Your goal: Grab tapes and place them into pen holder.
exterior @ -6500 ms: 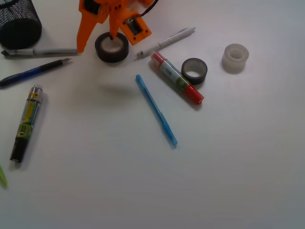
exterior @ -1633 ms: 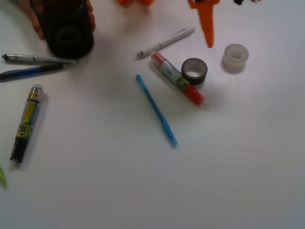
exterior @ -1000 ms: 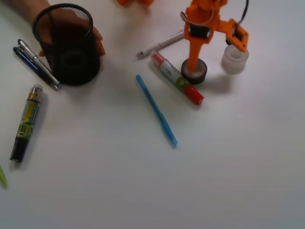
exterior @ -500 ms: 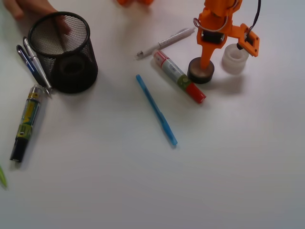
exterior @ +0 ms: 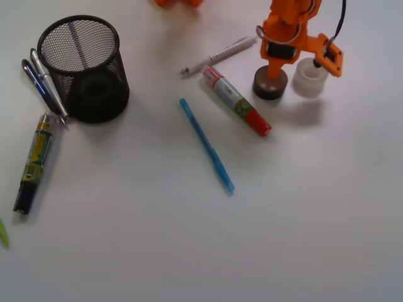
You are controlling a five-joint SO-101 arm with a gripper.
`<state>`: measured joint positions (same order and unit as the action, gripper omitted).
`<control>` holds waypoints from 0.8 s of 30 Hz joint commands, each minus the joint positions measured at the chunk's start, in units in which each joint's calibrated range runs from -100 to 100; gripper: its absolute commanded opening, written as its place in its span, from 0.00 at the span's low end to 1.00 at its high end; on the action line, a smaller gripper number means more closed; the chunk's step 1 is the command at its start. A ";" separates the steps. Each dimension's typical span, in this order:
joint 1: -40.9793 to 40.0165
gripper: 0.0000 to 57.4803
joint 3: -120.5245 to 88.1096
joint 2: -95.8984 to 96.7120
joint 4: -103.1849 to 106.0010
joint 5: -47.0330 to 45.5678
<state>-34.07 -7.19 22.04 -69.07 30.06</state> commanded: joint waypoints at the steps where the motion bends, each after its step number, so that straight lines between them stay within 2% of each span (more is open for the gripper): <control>1: 6.90 0.01 2.21 -12.31 -13.43 -0.44; 6: 15.12 0.01 2.12 -31.35 -18.42 -5.27; 13: 28.13 0.01 1.30 -53.36 -12.38 -14.26; 18: 40.62 0.01 0.39 -51.58 -10.98 -16.41; 24: 50.04 0.01 0.94 -37.72 -10.19 -18.22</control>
<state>10.77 -7.28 -22.30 -80.82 12.43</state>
